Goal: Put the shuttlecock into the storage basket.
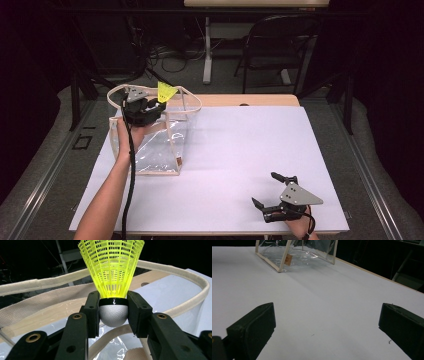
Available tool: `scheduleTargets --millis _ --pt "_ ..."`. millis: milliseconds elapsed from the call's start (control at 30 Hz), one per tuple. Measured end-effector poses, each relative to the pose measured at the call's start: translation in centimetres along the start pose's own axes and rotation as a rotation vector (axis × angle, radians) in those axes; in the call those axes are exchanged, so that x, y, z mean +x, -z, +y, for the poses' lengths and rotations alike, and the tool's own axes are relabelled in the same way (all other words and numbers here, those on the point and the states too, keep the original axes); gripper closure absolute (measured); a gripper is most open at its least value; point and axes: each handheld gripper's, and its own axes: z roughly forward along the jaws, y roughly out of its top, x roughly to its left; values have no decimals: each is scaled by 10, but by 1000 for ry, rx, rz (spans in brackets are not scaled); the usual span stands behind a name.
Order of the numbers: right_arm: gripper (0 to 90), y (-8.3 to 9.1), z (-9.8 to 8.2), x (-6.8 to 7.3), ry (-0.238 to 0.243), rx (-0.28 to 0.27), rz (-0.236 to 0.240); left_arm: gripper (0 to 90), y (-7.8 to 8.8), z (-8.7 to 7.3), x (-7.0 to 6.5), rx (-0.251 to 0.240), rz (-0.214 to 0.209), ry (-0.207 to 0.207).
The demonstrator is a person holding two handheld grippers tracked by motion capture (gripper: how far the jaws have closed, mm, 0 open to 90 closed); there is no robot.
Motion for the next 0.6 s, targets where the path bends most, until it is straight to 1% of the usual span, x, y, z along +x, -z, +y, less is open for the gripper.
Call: scheduleTargets --millis 600 --pt "4 0 0 0 3 3 1 639 -8 3 -4 14 -29 4"
